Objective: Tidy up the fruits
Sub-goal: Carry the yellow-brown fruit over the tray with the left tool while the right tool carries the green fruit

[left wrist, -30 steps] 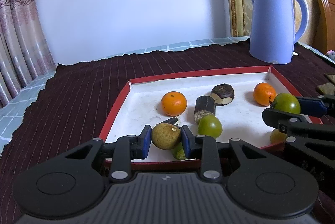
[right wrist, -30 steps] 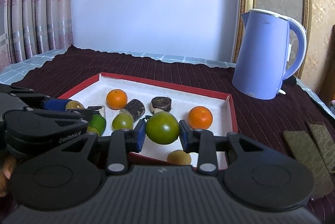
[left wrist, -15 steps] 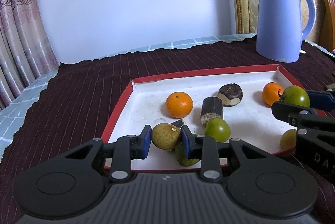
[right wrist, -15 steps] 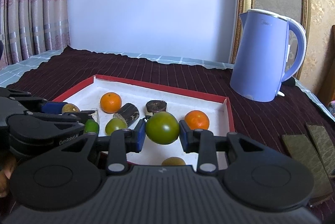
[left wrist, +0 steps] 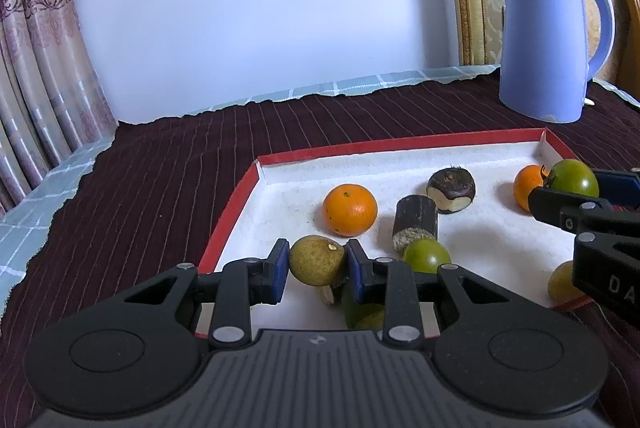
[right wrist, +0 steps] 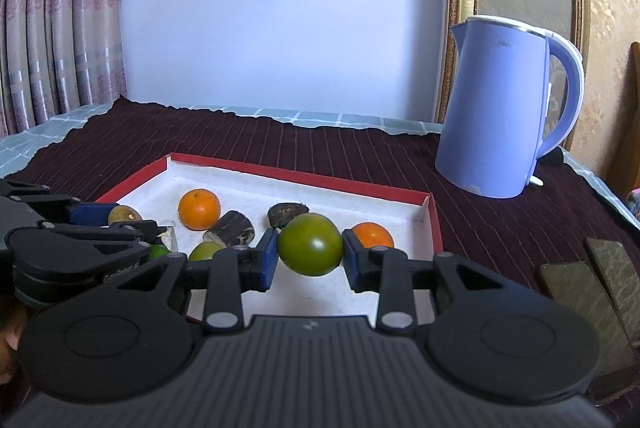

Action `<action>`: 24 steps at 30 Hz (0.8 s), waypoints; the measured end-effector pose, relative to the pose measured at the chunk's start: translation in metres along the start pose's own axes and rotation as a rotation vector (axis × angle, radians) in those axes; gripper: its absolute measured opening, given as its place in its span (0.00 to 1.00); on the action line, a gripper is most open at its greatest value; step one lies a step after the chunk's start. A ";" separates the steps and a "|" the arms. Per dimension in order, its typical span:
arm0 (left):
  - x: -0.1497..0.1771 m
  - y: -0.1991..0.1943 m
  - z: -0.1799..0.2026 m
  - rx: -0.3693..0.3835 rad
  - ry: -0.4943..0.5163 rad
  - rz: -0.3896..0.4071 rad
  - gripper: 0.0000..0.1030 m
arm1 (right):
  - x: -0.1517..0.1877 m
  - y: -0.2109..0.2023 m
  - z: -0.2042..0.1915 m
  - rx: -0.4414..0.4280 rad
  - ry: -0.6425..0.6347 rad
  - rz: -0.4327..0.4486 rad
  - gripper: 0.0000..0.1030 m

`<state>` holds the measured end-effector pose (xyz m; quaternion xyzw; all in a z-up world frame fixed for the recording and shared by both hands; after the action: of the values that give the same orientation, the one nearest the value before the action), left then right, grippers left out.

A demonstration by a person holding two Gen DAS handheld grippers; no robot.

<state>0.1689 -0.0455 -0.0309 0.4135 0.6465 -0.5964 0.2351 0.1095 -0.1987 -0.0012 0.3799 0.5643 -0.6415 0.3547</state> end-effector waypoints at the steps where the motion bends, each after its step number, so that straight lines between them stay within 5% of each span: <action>1: -0.001 0.001 0.000 0.001 -0.002 0.004 0.29 | 0.000 0.001 0.000 0.001 0.001 0.000 0.31; 24: -0.016 0.025 -0.009 -0.023 -0.038 0.028 0.29 | -0.010 0.032 0.013 0.025 0.034 0.019 0.31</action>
<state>0.2001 -0.0425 -0.0311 0.4083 0.6430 -0.5932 0.2608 0.1416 -0.2151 -0.0058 0.4005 0.5585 -0.6385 0.3466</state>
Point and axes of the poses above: each gripper's, at about its wrist camera, not at the fingertips, and y roughly the way its jaws point, z to its right, x to its underside, the point moved 7 cm from there along y, roughly the way its jaws point, and after that the axes turned 3 degrees about -z, right-handed, at the moved point
